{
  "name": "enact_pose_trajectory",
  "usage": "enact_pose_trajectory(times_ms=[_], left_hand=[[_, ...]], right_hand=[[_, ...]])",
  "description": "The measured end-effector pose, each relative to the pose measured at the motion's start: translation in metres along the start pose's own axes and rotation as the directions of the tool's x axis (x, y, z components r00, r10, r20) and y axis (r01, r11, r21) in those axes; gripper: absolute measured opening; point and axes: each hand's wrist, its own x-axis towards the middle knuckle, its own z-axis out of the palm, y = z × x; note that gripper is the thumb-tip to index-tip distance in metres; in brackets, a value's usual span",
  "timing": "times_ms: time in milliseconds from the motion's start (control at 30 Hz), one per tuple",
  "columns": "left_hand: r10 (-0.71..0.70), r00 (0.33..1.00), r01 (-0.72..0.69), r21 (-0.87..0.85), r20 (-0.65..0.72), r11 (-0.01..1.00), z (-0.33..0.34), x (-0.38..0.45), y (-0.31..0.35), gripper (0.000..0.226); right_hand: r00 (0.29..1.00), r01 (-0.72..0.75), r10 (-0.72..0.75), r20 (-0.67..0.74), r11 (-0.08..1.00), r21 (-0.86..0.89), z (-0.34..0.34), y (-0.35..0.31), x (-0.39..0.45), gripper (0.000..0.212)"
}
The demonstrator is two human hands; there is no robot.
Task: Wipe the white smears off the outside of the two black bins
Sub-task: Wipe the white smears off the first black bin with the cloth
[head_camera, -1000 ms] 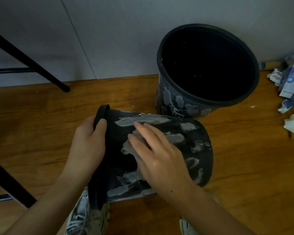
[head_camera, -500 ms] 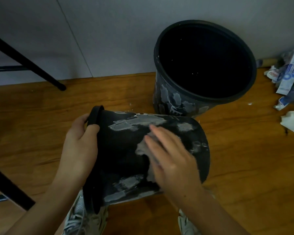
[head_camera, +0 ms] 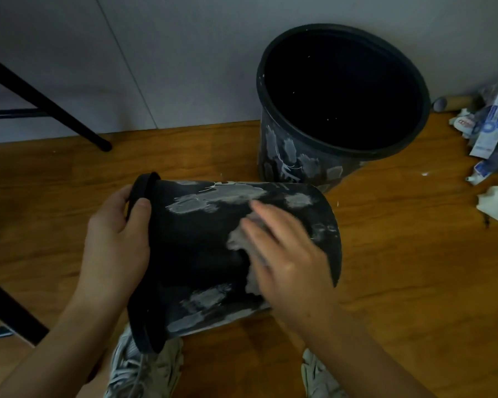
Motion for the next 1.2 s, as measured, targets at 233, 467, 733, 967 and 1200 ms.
enact_pose_trajectory(times_ms=[233,467,733,967,1200], left_hand=[[0.116,0.993,-0.119,0.101,0.030,0.988,0.010,0.007,0.010,0.021],[0.019,1.000,-0.017,0.085,-0.022,0.996,0.003,0.007,0.001,0.027],[-0.024,0.999,0.020,0.103,0.034,0.994,0.006,0.015,0.006,0.040],[0.048,0.999,-0.052,0.195,0.026,0.979,0.005,0.015,-0.001,0.040],[0.051,0.999,-0.048,0.211,-0.008,0.976,0.005,0.014,-0.005,0.040]], right_hand=[[0.954,-0.285,0.274,-0.120,0.955,-0.086,-0.011,0.037,-0.007,0.030],[0.995,0.103,-0.103,-0.005,0.993,0.057,0.014,-0.022,0.021,0.029],[0.960,-0.264,0.250,-0.129,0.959,-0.102,-0.009,0.033,-0.008,0.035],[0.998,0.003,-0.005,-0.058,1.000,-0.026,0.010,-0.011,0.007,0.034],[0.933,-0.336,0.312,-0.177,0.933,-0.127,-0.015,0.046,-0.022,0.037]])
